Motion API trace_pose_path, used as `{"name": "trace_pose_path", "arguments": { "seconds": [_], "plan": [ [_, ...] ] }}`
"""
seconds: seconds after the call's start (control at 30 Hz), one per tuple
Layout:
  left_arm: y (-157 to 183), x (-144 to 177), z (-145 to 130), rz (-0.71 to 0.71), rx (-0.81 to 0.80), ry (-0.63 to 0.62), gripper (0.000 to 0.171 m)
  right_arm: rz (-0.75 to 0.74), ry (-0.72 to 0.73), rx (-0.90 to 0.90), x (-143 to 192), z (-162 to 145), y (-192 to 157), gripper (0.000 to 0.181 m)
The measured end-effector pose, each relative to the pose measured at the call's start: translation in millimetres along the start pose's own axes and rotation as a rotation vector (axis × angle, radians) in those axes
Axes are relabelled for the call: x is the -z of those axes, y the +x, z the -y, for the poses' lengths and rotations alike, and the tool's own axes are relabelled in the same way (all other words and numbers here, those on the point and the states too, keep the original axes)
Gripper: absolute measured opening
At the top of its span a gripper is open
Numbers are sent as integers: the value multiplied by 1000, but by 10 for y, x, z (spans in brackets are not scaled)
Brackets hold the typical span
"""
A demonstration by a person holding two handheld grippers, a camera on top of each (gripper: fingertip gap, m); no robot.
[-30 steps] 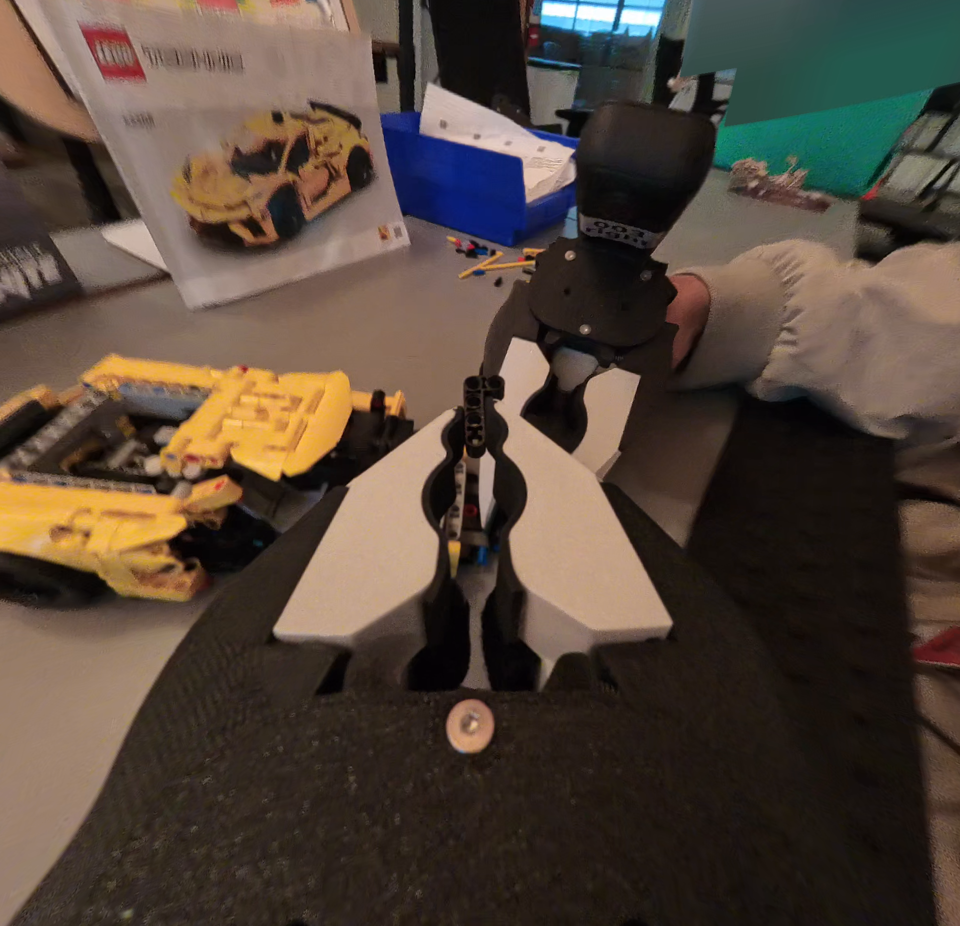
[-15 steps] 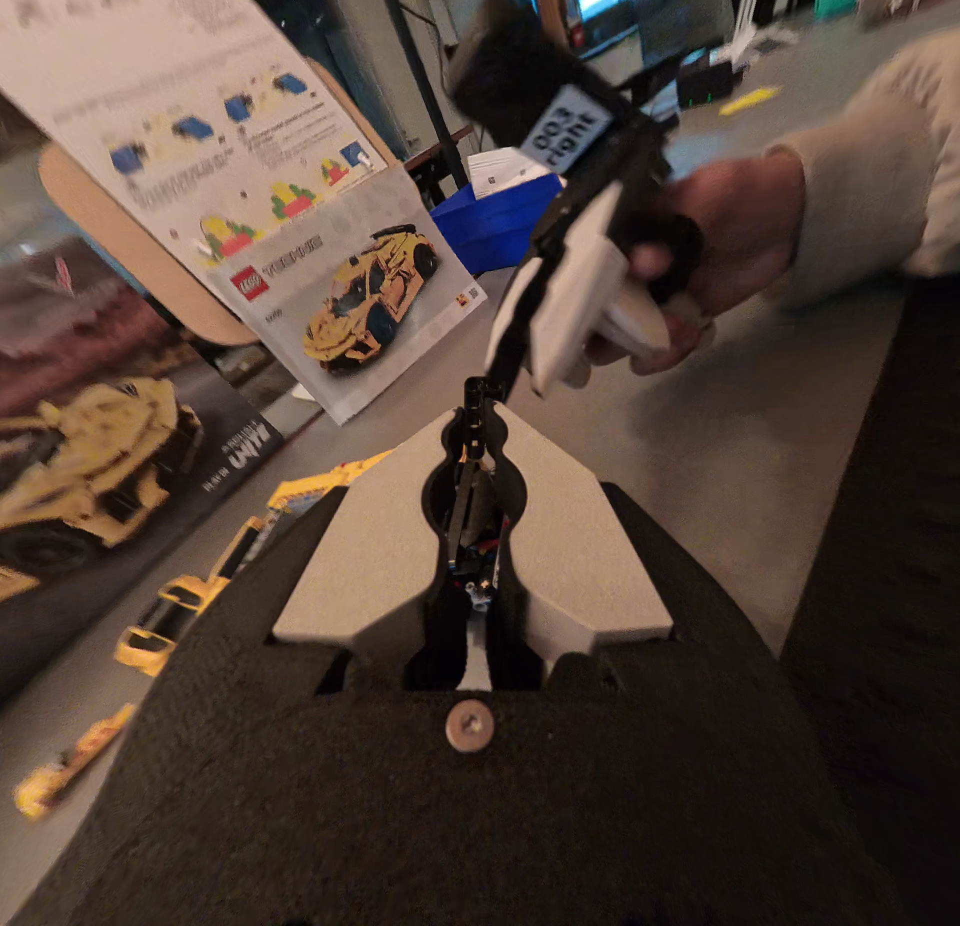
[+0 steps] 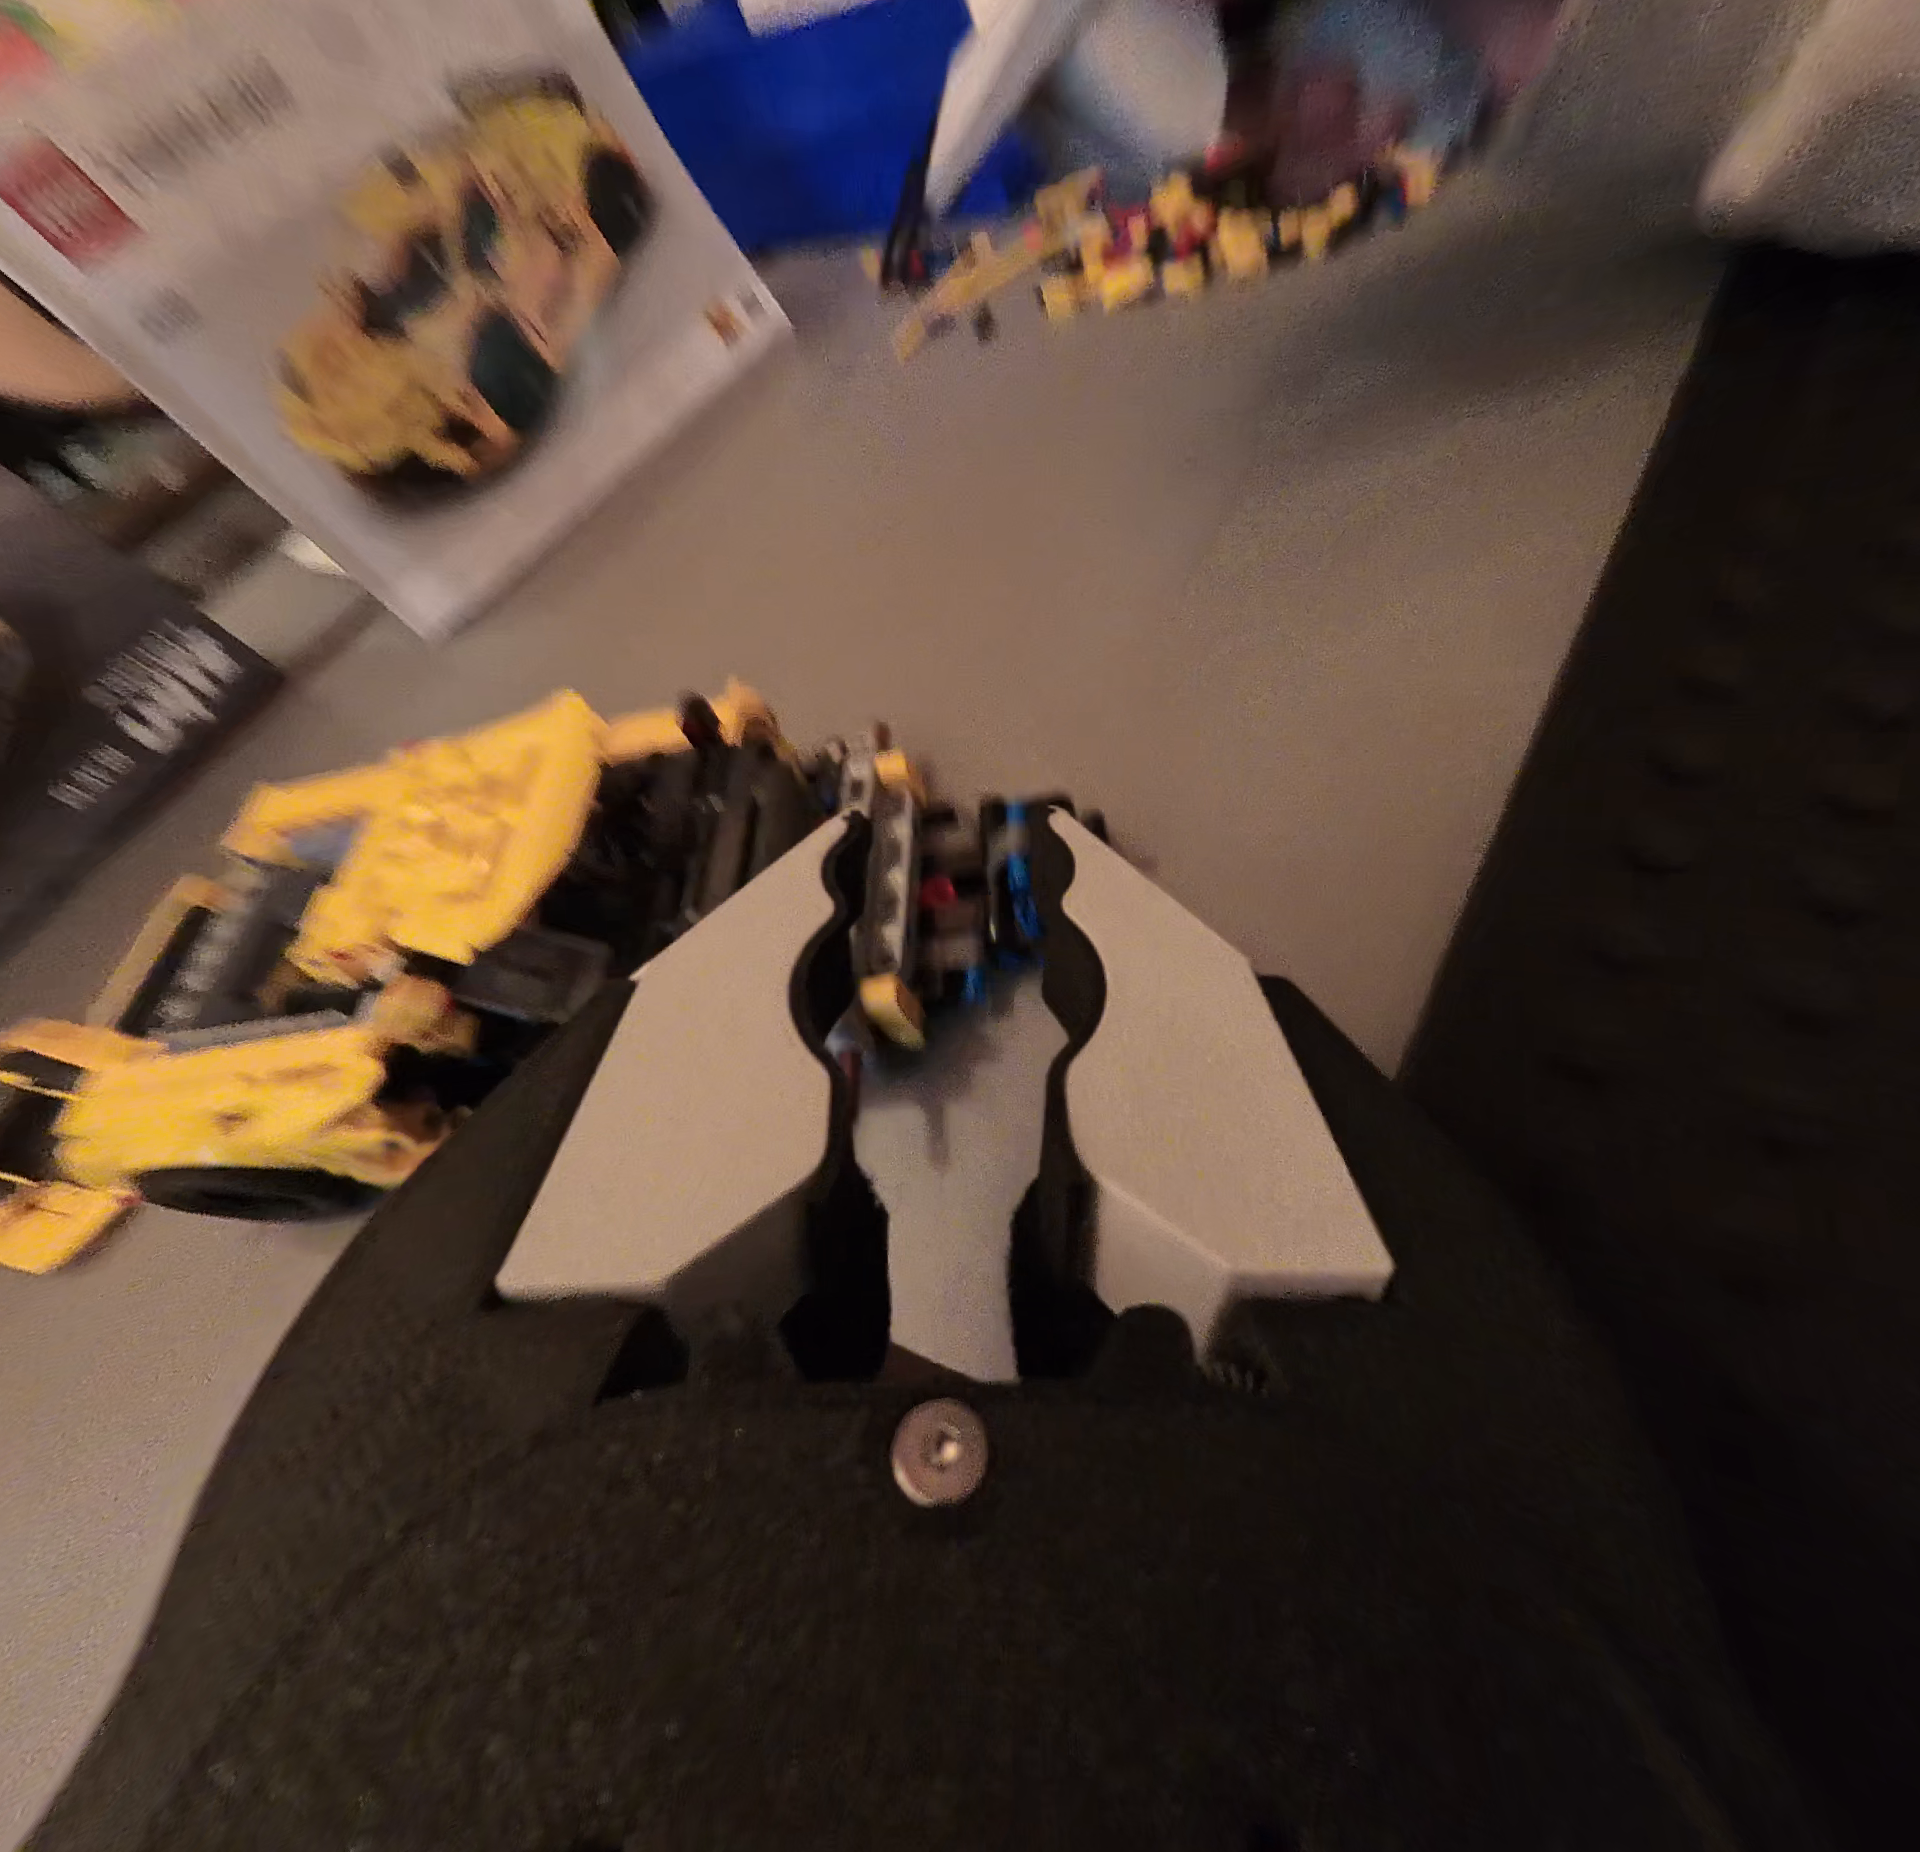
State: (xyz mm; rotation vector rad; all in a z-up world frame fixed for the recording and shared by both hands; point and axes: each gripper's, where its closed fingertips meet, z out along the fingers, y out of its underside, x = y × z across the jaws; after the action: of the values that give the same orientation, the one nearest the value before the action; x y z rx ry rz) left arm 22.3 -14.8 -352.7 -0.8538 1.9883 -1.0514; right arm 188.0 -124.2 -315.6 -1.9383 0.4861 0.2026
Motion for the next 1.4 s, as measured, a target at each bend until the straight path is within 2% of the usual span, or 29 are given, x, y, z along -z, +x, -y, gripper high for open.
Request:
{"name": "trace_pose_path", "arguments": {
  "seconds": [0.07, 0.1, 0.13, 0.23, 0.33, 0.4, 0.53, 0.63, 0.7, 0.77, 0.83, 0.87, 0.93, 0.97, 1.03, 1.1, 1.17, 1.3, 1.4],
  "plan": [
    [78, -46, -186, -73, 3, -93, 32, -445, -17, 83, 670, -93, 857, 6],
    [91, -60, -206, -83, 5, -108, 32, -564, -65, 92, 928, -195, 1113, 6],
    [135, -66, -197, -110, 4, -104, 31, -620, -129, 80, 1090, -327, 1276, 6],
    [203, -93, -244, -155, 5, -133, 26, -682, -202, 50, 1287, -561, 1538, 6],
    [171, -88, -215, -135, 12, -117, 19, -669, -165, 27, 1270, -603, 1605, 6],
    [181, -85, -211, -139, 10, -113, 16, -676, -170, 19, 1246, -647, 1649, 15],
    [197, -120, -236, -163, 43, -132, 15, -699, -153, 45, 1256, -616, 1638, 20],
    [206, -164, -212, -179, 86, -133, 12, -713, -102, 91, 1279, -427, 1415, 25],
    [210, -277, -152, -176, 139, -138, 11, -633, -26, 130, 1090, -230, 1019, 26],
    [213, -464, -60, -171, 185, -143, 11, -424, 18, 175, 636, -157, 423, 30],
    [197, -661, 32, -175, 232, -152, 11, -178, -8, 166, 122, -283, -204, 47],
    [186, -710, 64, -188, 236, -162, 12, -87, -40, 166, -81, -385, -458, 48],
    [29, -668, 184, -170, 230, -122, 24, -18, -79, 202, -378, -562, -758, 39],
    [-93, -593, 275, -152, 227, -64, 24, -14, -102, 246, -490, -639, -856, 34],
    [-304, -437, 399, -152, 193, 23, 28, -64, -178, 366, -645, -783, -941, 40],
    [-453, -362, 377, -162, 133, 25, 30, -114, -212, 456, -740, -836, -960, 35],
    [-458, -352, 326, -191, 89, 28, 33, -132, -242, 495, -804, -873, -965, 33],
    [-321, -470, 172, -188, 6, 6, 35, -132, -161, 497, -770, -725, -1020, 11],
    [-271, -530, 88, -117, -141, -28, 35, -136, -204, 487, -813, -809, -980, 19]
  ]
}}
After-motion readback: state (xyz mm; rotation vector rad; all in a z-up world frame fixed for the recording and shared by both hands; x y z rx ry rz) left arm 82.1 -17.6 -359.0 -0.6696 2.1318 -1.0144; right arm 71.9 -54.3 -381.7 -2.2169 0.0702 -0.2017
